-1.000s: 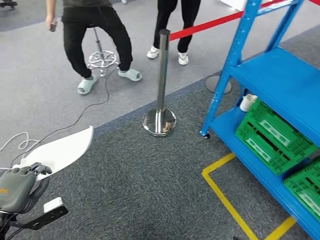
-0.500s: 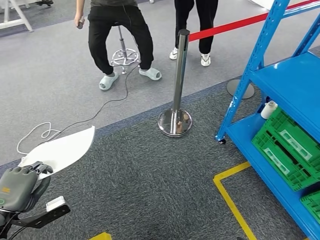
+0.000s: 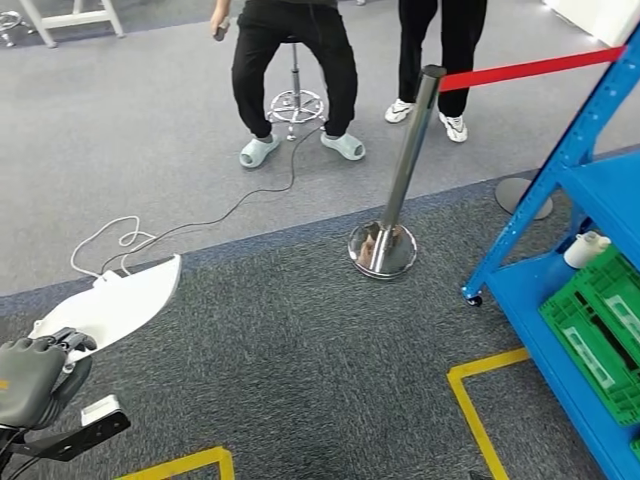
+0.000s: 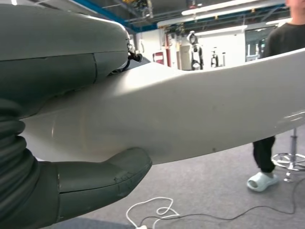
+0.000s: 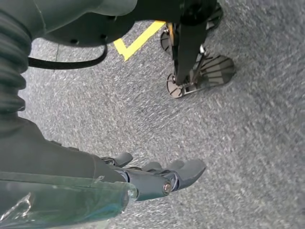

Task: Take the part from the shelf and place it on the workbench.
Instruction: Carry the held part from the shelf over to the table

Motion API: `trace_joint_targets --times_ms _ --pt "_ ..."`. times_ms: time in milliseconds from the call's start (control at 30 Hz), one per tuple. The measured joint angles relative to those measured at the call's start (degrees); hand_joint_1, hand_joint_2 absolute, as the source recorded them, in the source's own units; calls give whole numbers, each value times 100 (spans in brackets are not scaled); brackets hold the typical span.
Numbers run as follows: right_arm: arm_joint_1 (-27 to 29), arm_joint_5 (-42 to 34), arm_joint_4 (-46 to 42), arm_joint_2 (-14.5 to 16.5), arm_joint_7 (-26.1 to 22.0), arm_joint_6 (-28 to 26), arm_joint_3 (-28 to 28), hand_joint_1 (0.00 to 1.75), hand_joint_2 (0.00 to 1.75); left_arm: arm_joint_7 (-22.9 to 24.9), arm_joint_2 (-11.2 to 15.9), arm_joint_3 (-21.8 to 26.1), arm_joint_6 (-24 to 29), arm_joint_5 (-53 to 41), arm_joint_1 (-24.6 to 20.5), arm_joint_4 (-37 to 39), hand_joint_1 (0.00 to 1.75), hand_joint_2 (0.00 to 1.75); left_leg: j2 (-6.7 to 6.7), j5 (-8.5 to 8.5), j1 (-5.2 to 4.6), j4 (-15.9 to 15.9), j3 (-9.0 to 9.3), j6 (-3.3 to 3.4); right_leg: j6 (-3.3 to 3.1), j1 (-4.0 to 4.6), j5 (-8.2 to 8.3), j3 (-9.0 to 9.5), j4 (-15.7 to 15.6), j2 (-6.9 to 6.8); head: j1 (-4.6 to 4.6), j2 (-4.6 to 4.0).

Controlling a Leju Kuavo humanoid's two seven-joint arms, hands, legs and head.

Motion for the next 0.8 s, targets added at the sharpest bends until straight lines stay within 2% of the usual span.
trace_joint_targets --times_ms 67,100,133,167,200,233,267,300,333,367,433,467,500,533,600,633,667,700,733,800 --pt "2 0 0 1 -1 2 1 0 175 -1 7 11 0 2 -6 -5 175 175 -101 12 17 -15 11 43 44 -17 -327 -289 634 276 25 0" --pt "9 0 0 1 0 1 1 0 175 -1 9 11 -2 2 -7 -5 175 175 -159 11 17 -14 10 54 56 -21 -496 -494 1044 343 34 0" --pt "18 0 0 1 1 -2 2 0 175 -1 8 11 -4 2 -5 -5 175 175 -221 10 16 -14 11 58 65 -23 -594 -668 1366 369 39 0" --pt "26 0 0 0 2 -5 2 0 175 -1 8 10 -9 3 -3 -5 175 175 -287 9 16 -13 13 60 72 -27 -575 -755 1489 378 41 0" --pt "31 0 0 -1 4 -9 2 0 175 -1 8 9 -21 5 -2 -5 175 175 -356 10 20 -12 19 56 75 -34 -444 -731 1384 387 43 0" --pt "31 0 0 -3 8 -11 2 0 175 -1 9 8 -40 11 -3 -5 175 175 -425 9 27 -9 26 46 78 -48 -231 -598 1063 418 44 0" --pt "30 0 0 -4 11 -12 2 0 175 -1 10 7 -72 28 -5 -5 175 175 -491 8 35 -6 32 27 85 -74 -15 -407 638 514 48 0" --pt "26 0 0 -4 15 -13 2 0 175 -1 19 5 -118 59 -7 -5 175 175 -553 3 35 8 28 -3 83 -97 132 -234 264 630 49 0" --pt "22 0 0 -3 17 -13 2 0 175 -1 35 2 -167 102 -7 -5 175 175 -607 4 33 16 18 -39 71 -112 213 -109 5 721 49 0" --pt "19 0 0 -1 20 -14 2 0 175 -1 59 0 -221 156 -4 -5 175 175 -658 14 35 16 3 -80 47 -115 231 -50 -115 779 48 0" --pt "14 0 0 0 22 -16 2 0 175 -7 117 0 -303 255 21 -5 175 175 -751 49 53 -9 -23 -159 -35 -95 242 -37 -141 702 47 0" --pt "10 0 0 -1 23 -18 2 0 175 -14 144 4 -331 291 37 -5 175 175 -731 40 61 2 -38 -188 -79 -91 257 -32 -155 649 45 0" --pt "6 0 0 -4 23 -22 2 0 175 -22 172 8 -348 318 44 -5 175 175 -641 -32 59 99 -89 -212 -122 -91 271 -28 -171 593 31 0" --pt "5 0 0 -7 24 -25 2 0 175 -28 197 11 -360 338 42 -5 175 175 -512 -174 53 323 -200 -230 -159 -91 280 -25 -187 529 13 0" --pt "18 0 1 -11 31 -30 2 0 175 -34 232 10 -377 358 37 -5 175 175 -265 -566 47 1082 -569 -257 -199 -67 276 -33 -194 402 -16 0" --pt "27 0 2 -11 37 -29 2 0 175 -36 242 8 -387 363 44 -5 175 175 -226 -705 50 1447 -751 -266 -206 -56 272 -39 -193 333 -18 0" --pt "32 0 2 -11 41 -27 2 0 175 -39 250 5 -398 370 55 -5 175 175 -213 -746 51 1656 -853 -269 -209 -48 269 -43 -193 267 -18 0" --pt "33 0 1 -11 43 -26 2 0 175 -44 263 4 -408 384 65 -5 175 175 -206 -676 52 1651 -848 -267 -210 -43 266 -43 -193 202 -19 0" --pt "29 0 1 -11 43 -25 2 0 175 -48 279 4 -415 401 70 -5 175 175 -181 -512 51 1405 -714 -260 -205 -41 261 -38 -193 139 -19 0" --pt "18 0 1 -11 35 -26 2 0 175 -56 316 7 -420 427 69 -5 175 175 16 -170 34 585 -256 -238 -174 -25 237 -15 -184 28 -21 0"
